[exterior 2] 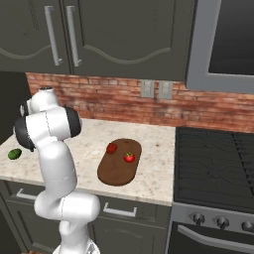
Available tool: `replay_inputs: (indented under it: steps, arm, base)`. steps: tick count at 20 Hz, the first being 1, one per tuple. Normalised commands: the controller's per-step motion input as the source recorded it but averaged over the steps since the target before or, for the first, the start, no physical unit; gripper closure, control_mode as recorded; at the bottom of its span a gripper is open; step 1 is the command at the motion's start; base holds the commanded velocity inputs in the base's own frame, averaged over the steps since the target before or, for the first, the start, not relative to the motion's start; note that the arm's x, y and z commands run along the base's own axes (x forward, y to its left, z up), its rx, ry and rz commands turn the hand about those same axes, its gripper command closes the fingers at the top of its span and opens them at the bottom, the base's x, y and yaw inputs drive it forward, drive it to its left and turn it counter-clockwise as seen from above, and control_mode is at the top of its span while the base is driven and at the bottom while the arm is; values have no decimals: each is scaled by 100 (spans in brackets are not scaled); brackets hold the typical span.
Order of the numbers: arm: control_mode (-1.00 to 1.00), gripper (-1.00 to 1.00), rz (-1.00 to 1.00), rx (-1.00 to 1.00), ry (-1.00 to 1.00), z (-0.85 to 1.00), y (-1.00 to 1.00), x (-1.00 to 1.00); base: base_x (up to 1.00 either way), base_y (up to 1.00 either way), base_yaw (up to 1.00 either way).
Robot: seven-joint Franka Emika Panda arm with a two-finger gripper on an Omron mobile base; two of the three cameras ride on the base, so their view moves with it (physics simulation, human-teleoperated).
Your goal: Place the avocado, onion, tomato, and bell pepper on the cutting board.
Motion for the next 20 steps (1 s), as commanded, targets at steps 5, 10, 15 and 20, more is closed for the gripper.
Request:
replay_inputs:
  steps: [5,10,15,20]
  arm:
    - [-100,-100,0,0,6,-15,0,15]
    - [-100,-100,0,0,6,-14,0,10]
    - [-100,-100,0,0,6,-14,0,2]
    - [-100,-100,0,0,5,-15,0,0]
  base:
    - [0,0,0]
    - [0,0,0]
    - [0,0,0]
    - [0,0,0]
